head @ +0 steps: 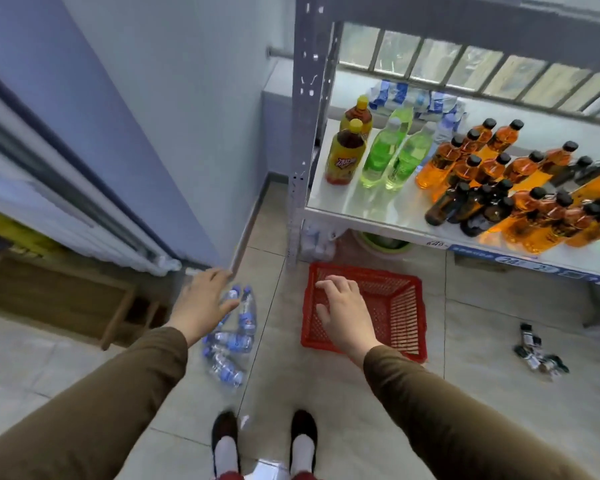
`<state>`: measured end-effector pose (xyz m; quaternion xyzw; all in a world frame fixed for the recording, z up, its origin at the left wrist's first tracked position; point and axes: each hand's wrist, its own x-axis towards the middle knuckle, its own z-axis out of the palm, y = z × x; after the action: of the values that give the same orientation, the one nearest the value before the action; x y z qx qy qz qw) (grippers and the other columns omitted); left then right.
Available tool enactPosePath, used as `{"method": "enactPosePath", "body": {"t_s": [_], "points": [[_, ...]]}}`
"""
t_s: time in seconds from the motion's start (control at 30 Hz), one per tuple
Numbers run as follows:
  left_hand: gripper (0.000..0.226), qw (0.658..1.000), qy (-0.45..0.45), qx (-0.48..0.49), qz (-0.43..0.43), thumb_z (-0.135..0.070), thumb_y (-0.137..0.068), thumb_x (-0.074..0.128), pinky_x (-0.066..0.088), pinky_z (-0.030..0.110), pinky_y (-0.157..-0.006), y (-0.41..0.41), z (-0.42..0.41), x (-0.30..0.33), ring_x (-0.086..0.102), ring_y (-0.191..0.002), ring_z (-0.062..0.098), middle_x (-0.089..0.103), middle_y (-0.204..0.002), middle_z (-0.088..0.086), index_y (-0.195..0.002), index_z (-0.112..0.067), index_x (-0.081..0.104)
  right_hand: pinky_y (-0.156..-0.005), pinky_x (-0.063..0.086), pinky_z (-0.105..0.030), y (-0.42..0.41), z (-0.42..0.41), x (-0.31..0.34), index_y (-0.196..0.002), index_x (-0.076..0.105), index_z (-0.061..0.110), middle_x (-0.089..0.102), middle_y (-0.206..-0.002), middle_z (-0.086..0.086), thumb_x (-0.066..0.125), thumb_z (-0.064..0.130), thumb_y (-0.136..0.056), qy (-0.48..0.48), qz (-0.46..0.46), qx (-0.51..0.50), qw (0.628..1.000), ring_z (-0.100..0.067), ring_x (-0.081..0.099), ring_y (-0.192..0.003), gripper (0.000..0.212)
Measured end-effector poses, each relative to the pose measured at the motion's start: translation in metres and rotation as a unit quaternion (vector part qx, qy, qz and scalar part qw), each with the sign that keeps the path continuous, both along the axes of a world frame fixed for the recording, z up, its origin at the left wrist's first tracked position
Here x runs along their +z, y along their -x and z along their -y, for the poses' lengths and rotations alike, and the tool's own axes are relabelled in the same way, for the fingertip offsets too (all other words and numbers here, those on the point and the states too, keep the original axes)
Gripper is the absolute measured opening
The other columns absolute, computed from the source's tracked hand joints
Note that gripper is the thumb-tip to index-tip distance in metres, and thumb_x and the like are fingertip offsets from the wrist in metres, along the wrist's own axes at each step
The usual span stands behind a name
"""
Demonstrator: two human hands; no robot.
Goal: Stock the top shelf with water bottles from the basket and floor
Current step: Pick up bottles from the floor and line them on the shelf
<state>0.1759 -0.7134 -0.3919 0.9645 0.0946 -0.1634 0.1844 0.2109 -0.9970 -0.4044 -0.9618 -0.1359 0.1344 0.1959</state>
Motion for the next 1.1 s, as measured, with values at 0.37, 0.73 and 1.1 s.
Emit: {"method": "enactPosePath", "body": {"t_s": [0.37,0.73,1.1], "points": [[0.063,0.989,0.006,-0.054,-0.134,-0.045,-0.092,0.065,0.039,0.037,-0.108,0.023,-0.135,-0.151,0.043,-0.135,0.025,0.046,-0.147,0.002,-0.147,-0.022,0.044,-0.107,0.045,-0.040,0.021,-0.134,-0.136,-0.142,0.054,0.015,0.052,-0.143,-0.006,0.058,0.020,-0.097,0.041,-0.112,-0.067,0.991,-0.028,0.046,-0.128,0.045],[0.066,0.984,0.056,-0.040,-0.165,-0.038,-0.093,0.067,0.040,0.041,-0.110,0.001,-0.187,-0.343,0.044,-0.135,0.028,0.044,-0.149,0.007,-0.149,-0.017,0.041,-0.117,0.036,-0.041,0.011,-0.221,-0.323,-0.154,0.042,0.009,0.048,-0.152,-0.014,0.059,0.026,-0.102,-0.016,-0.225,-0.149,0.963,-0.030,0.044,-0.141,0.057],[0.069,0.977,0.106,0.047,-0.178,-0.036,-0.096,0.064,0.034,0.039,-0.114,-0.046,-0.197,-0.545,0.039,-0.143,0.031,0.038,-0.158,0.013,-0.154,-0.013,0.034,-0.117,0.040,-0.044,-0.037,-0.248,-0.525,-0.154,0.040,0.007,0.048,-0.154,-0.017,0.057,0.034,-0.104,-0.075,-0.261,-0.210,0.939,-0.032,0.048,-0.141,0.059]]}}
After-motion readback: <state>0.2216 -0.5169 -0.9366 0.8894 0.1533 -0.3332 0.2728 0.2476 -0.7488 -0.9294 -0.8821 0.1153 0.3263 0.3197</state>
